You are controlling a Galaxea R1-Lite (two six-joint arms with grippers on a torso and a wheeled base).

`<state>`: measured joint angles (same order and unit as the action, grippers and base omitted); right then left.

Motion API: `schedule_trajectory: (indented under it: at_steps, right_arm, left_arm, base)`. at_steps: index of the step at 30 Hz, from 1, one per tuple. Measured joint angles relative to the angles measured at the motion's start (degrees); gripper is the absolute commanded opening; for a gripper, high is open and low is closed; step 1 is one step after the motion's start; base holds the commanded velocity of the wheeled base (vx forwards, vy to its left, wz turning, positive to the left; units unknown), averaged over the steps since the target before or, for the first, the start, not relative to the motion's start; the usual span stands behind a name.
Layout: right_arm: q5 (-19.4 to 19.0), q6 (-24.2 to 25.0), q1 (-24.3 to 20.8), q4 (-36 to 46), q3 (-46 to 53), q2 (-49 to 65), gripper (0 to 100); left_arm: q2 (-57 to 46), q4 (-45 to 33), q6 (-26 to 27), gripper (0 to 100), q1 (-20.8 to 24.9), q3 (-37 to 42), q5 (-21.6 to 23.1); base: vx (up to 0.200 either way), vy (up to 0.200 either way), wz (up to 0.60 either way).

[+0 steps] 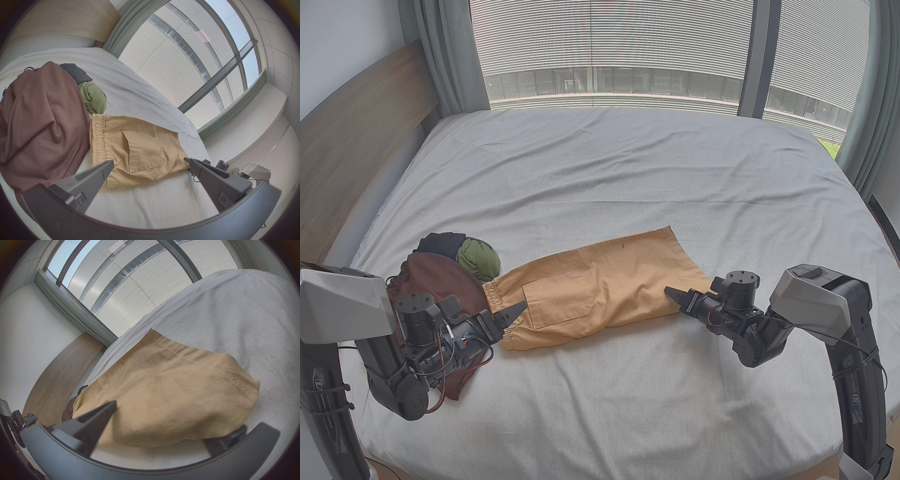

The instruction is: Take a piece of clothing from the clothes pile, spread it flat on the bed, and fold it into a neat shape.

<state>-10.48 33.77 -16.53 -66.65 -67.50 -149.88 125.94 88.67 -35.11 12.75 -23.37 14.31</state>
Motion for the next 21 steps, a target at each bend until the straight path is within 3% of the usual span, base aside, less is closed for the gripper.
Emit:
schedule_trajectory:
  at_steps: [9,21]
  right_arm:
    - [0.0,-0.3,-0.1,-2.5,3.6,1.1,0]
    - [-0.1,-4.2,0.2,-9.7,18.5,5.1,0]
  left_arm:
    - [0.1,0.0,-0.1,100,0.0,0.1,0.1]
    - [0.8,0.0,-0.1,100,0.0,0.2,0.1]
  base:
    - [0.000,0.000,0.00]
    - [0.000,0.000,0.00]
